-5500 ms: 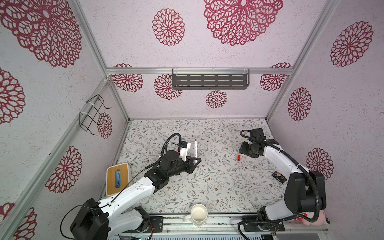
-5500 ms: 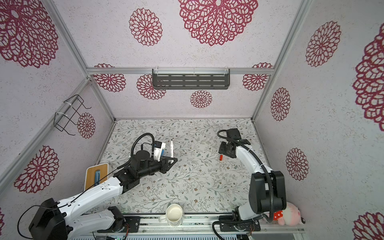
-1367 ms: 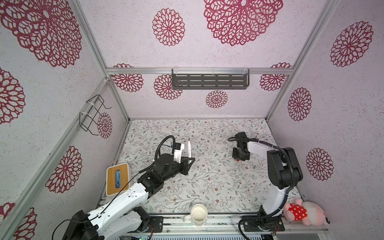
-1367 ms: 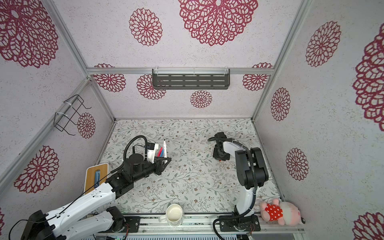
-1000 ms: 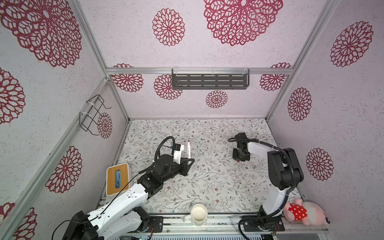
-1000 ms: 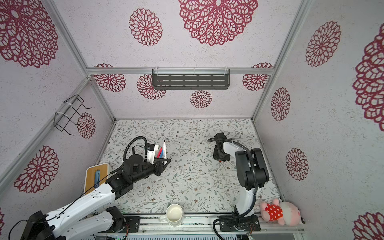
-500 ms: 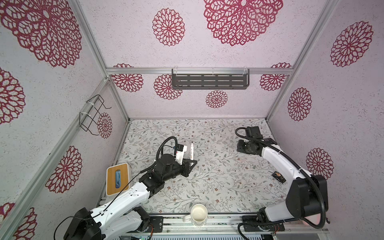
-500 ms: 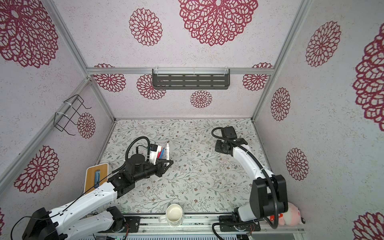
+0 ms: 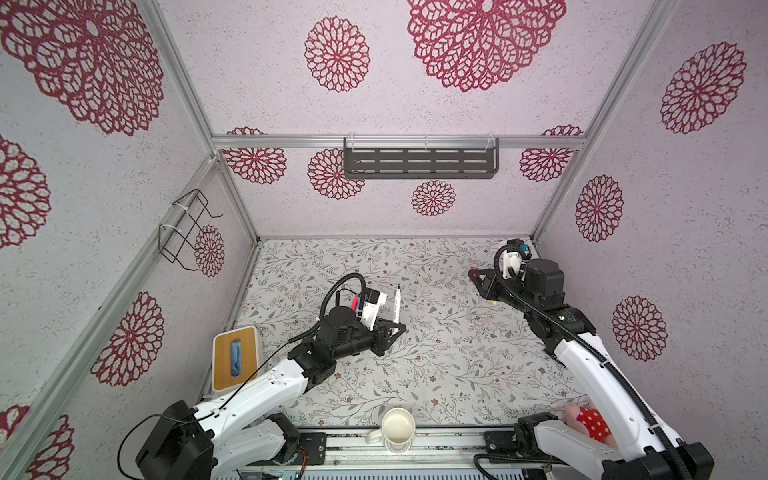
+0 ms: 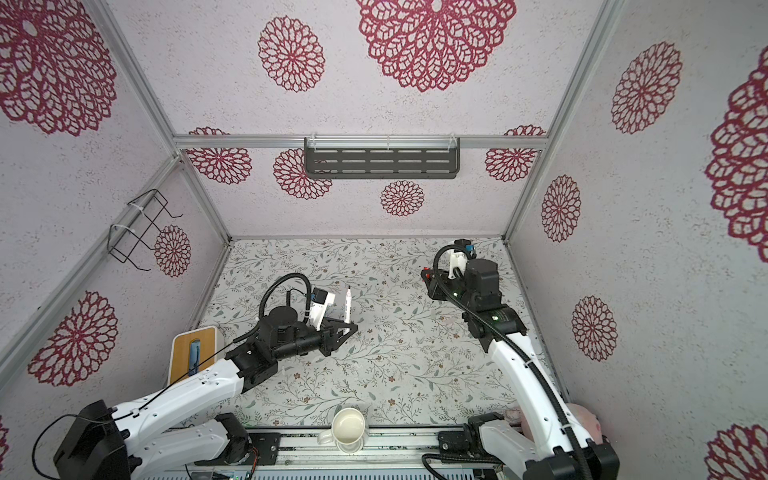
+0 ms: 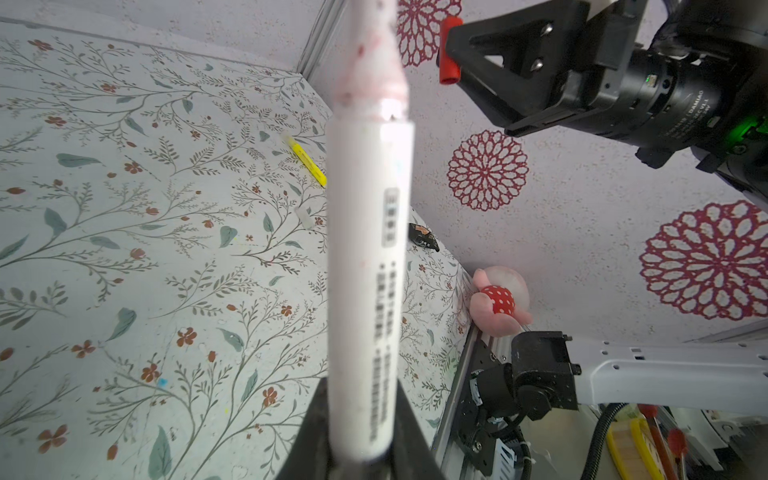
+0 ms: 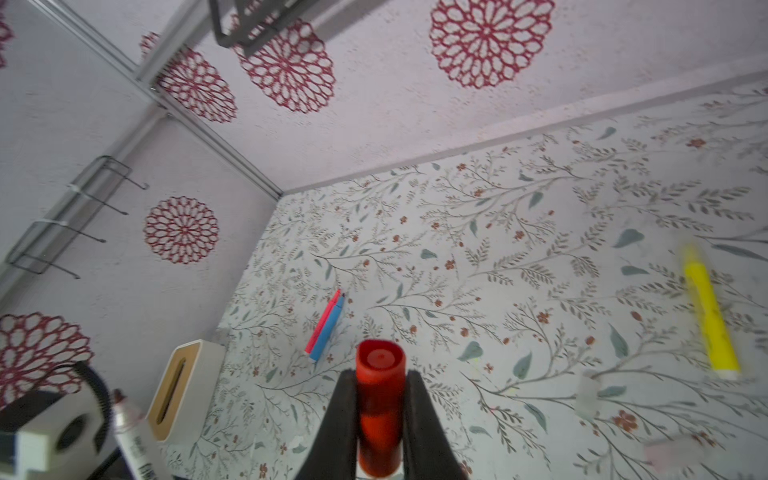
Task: Insert the pens into the pen caps
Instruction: 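Lift the red cap and carry it toward the white marker, then bring the red cap above the white marker tip held by the left gripper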
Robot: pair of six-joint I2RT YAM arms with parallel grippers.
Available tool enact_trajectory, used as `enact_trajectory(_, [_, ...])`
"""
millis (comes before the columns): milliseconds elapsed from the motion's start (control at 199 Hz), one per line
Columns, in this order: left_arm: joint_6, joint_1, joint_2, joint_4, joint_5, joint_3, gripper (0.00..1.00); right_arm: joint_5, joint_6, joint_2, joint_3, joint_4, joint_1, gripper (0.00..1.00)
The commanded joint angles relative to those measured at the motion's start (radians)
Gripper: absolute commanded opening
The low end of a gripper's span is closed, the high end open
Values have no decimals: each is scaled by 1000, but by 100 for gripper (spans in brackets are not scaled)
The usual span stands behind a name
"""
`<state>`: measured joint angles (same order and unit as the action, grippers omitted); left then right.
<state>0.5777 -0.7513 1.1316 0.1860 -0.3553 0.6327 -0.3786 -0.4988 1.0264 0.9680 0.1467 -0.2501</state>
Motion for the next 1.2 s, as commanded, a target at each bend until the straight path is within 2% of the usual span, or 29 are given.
enact_trajectory(0, [-29,-28,27,27,-43,54,0,-144,-94,-40,-22,-225,-13,12])
enact_trajectory(120, [-45,-47,62,4,-70,99,0,-194,-122,-57,-51,-331,-50,14])
enact_trajectory(386, [-58,-74,107,-12,-128,170,0,-206,-131,-52,-61,-429,-133,15])
enact_trajectory(903, [-68,-102,138,-18,-111,211,0,-186,-203,-42,-131,-593,-192,15])
enact_trajectory(1199, [-74,-108,139,-15,-106,217,0,-168,-197,-38,-138,-601,-226,15])
